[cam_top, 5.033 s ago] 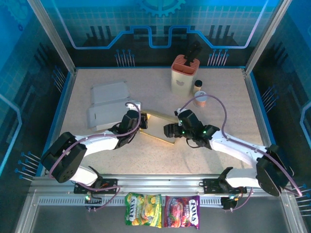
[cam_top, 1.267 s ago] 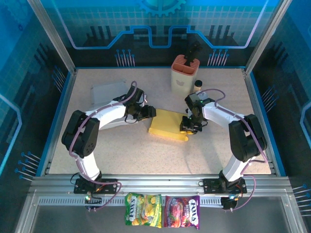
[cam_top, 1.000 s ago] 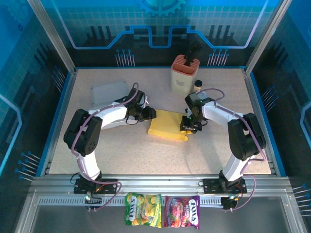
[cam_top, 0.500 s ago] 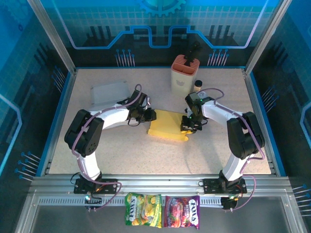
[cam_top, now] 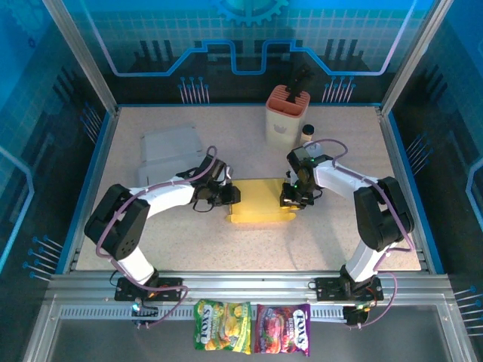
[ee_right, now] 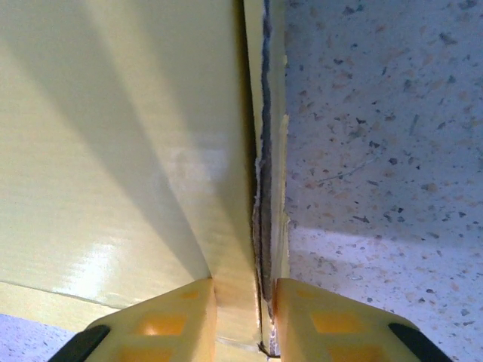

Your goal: Fold the paper box

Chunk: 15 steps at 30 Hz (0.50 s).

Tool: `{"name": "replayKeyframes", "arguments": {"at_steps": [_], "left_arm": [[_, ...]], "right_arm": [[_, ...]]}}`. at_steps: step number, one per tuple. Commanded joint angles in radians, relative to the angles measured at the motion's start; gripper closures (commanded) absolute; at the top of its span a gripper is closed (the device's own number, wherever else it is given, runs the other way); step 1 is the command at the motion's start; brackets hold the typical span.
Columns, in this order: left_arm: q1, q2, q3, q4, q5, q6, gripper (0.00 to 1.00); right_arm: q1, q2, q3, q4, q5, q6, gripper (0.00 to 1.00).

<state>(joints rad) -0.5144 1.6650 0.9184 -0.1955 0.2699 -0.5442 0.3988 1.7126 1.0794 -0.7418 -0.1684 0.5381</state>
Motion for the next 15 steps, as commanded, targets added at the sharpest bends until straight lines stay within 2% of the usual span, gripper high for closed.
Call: {"name": "replayKeyframes", "arguments": {"at_steps": [1, 12, 15], "left_arm": [[-0.008, -0.005, -0.033, -0.069, 0.009, -0.002, 0.73], [-0.01, -0.158, 0.077, -0.059, -0.014, -0.078, 0.66], [-0.006, -0.155, 0.117, -0.159, -0.06, -0.066, 0.61]], "right_arm": [[0.009, 0.017, -0.019, -0.021, 0.019, -0.019, 0.73], [0.011, -0.009, -0.018, -0.034, 0.03, -0.031, 0.77], [0.011, -0.01, -0.019, -0.036, 0.034, -0.03, 0.77]]}}
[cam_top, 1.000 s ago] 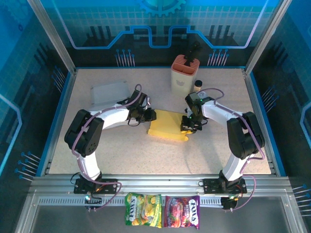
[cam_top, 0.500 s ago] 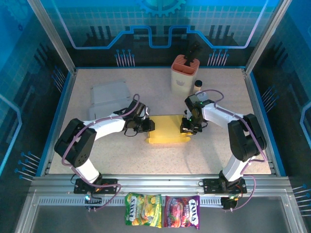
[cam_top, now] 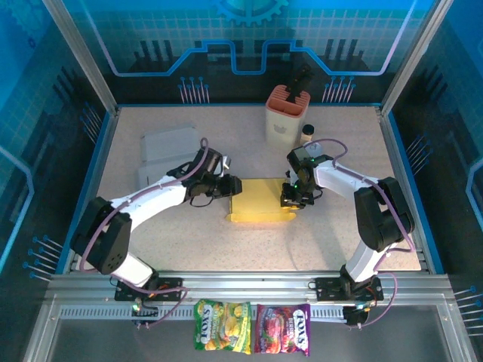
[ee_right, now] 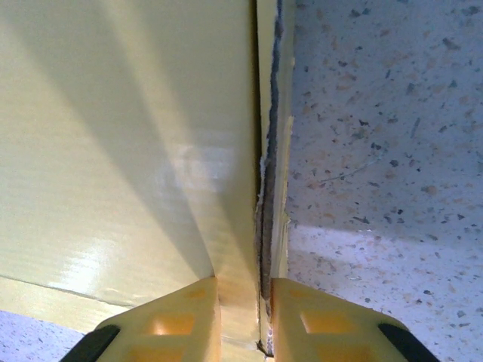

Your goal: Fold the paper box

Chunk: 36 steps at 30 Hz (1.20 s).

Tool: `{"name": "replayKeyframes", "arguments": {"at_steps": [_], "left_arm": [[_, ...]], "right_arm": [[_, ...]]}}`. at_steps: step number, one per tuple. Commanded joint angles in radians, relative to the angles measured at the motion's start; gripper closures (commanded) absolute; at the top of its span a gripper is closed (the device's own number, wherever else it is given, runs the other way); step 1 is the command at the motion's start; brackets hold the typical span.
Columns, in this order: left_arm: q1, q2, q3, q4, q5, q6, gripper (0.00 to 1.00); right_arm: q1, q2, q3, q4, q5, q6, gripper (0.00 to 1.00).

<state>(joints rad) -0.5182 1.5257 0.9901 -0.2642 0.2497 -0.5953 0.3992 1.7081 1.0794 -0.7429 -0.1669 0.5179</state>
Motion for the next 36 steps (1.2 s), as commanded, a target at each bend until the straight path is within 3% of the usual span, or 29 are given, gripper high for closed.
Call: {"name": "replayKeyframes", "arguments": {"at_steps": [1, 6, 15, 30, 36], "left_arm": [[0.004, -0.008, 0.055, -0.148, -0.069, -0.004, 0.59], [0.081, 0.021, -0.016, -0.204, -0.032, -0.004, 0.55], [0.062, 0.102, -0.054, -0.024, 0.048, -0.031, 0.56], [0.012, 0.194, -0.062, 0.013, 0.019, -0.042, 0.77], [0.01, 0.2, -0.078, 0.015, 0.017, -0.04, 0.88]], "right_arm": [[0.01, -0.006, -0.017, -0.035, 0.032, -0.01, 0.77], [0.009, -0.011, -0.011, -0.037, 0.027, -0.006, 0.77], [0.01, -0.011, -0.013, -0.037, 0.021, -0.009, 0.77], [0.01, -0.01, -0.018, -0.015, -0.014, -0.01, 0.76], [-0.025, -0.034, -0.019, -0.001, -0.042, -0.031, 0.67]]}}
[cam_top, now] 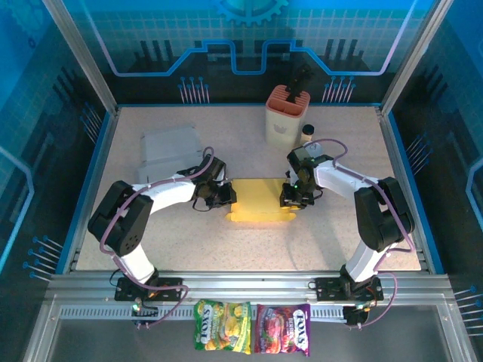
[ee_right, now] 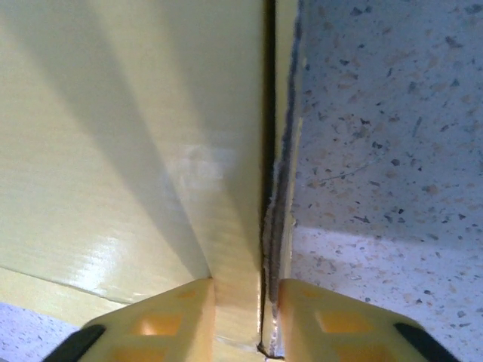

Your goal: Fold the paper box

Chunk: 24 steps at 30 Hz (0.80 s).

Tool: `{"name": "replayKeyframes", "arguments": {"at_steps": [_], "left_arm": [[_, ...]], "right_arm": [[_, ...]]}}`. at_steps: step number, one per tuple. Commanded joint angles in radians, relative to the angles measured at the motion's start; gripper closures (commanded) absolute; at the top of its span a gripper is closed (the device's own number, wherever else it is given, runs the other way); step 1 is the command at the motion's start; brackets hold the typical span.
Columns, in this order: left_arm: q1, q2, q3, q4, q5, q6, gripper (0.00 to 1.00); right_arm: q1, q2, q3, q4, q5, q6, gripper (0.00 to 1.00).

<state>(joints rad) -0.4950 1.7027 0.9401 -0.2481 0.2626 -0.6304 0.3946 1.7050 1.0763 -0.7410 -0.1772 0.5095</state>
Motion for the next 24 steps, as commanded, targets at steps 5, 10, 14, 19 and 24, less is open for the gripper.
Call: {"name": "replayKeyframes", "arguments": {"at_steps": [5, 10, 14, 19, 24], "left_arm": [[-0.011, 0.017, -0.052, 0.019, 0.009, -0.006, 0.94], [0.0, 0.008, -0.091, 0.069, 0.022, -0.027, 0.95], [0.009, -0.008, -0.129, 0.124, 0.031, -0.043, 0.96], [0.029, -0.019, -0.181, 0.187, 0.053, -0.066, 0.96], [0.043, -0.035, -0.218, 0.214, 0.059, -0.069, 0.97]], "right_arm": [[-0.102, -0.085, -0.049, 0.069, -0.116, -0.05, 0.43], [-0.173, -0.09, -0.074, 0.142, -0.186, -0.058, 0.3], [-0.212, -0.074, -0.105, 0.223, -0.27, -0.052, 0.27], [-0.238, -0.07, -0.144, 0.323, -0.347, -0.054, 0.19], [-0.25, -0.021, -0.146, 0.371, -0.436, -0.064, 0.18]]}}
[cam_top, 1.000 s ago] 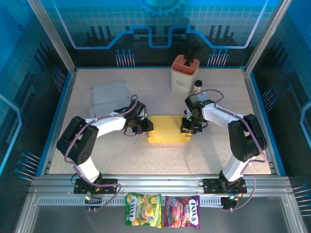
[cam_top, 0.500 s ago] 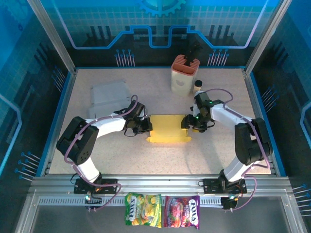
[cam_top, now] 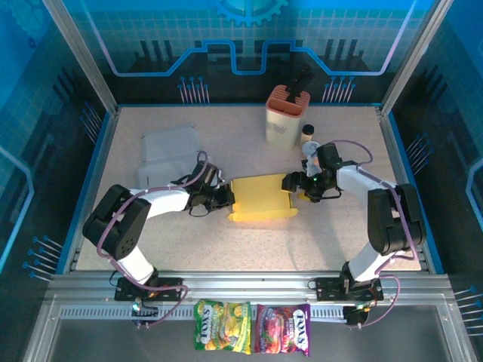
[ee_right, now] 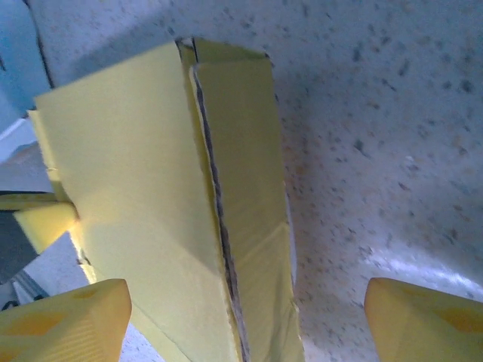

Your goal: Fold the paper box

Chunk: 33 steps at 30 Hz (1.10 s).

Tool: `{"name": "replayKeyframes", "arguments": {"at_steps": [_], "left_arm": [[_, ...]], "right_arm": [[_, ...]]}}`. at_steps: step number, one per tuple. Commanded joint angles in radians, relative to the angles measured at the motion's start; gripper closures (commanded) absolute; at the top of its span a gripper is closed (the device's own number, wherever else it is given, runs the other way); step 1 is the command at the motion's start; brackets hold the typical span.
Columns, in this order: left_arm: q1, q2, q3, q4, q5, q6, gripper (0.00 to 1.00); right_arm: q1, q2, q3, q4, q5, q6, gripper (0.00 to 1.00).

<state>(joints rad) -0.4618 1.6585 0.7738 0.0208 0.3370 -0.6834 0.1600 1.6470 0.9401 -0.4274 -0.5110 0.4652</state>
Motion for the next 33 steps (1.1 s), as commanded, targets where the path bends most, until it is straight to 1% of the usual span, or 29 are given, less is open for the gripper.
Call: {"name": "replayKeyframes", "arguments": {"at_steps": [1, 4, 7, 11, 16, 18, 21, 22, 27, 30, 32, 33], "left_arm": [[0.013, 0.007, -0.059, -0.052, -0.013, -0.016, 0.97], [0.024, 0.0, -0.081, -0.039, -0.01, -0.018, 0.97], [0.035, -0.002, -0.097, -0.021, 0.0, -0.025, 0.97], [0.039, 0.0, -0.105, -0.009, 0.003, -0.028, 0.96], [0.04, -0.001, -0.102, 0.001, 0.007, -0.027, 0.94], [0.041, -0.013, -0.098, 0.003, 0.004, -0.026, 0.93], [0.041, -0.059, -0.081, -0.013, -0.009, -0.006, 0.86], [0.04, -0.078, -0.071, -0.025, -0.018, 0.01, 0.84], [0.037, -0.165, -0.021, -0.098, -0.05, 0.114, 0.73], [0.015, -0.25, -0.005, -0.113, -0.067, 0.231, 0.7], [-0.031, -0.326, -0.012, -0.081, -0.031, 0.39, 0.69], [-0.074, -0.369, -0.017, -0.069, -0.01, 0.506, 0.68]], "right_arm": [[-0.016, 0.047, -0.008, 0.066, -0.128, -0.018, 0.18], [-0.006, 0.073, -0.002, 0.085, -0.173, -0.012, 0.18], [0.007, 0.092, -0.008, 0.114, -0.21, 0.003, 0.21], [0.03, 0.1, -0.019, 0.167, -0.248, 0.049, 0.28], [0.052, 0.091, -0.043, 0.272, -0.295, 0.163, 0.38], [0.052, 0.086, -0.051, 0.297, -0.301, 0.21, 0.42], [0.052, 0.07, -0.055, 0.317, -0.304, 0.274, 0.48], [0.052, 0.066, -0.08, 0.325, -0.307, 0.297, 0.49], [0.042, 0.043, -0.123, 0.376, -0.307, 0.432, 0.6], [0.031, 0.017, -0.134, 0.387, -0.309, 0.508, 0.64], [0.021, -0.007, -0.134, 0.363, -0.312, 0.56, 0.66], [0.013, -0.02, -0.134, 0.347, -0.314, 0.592, 0.66]]}}
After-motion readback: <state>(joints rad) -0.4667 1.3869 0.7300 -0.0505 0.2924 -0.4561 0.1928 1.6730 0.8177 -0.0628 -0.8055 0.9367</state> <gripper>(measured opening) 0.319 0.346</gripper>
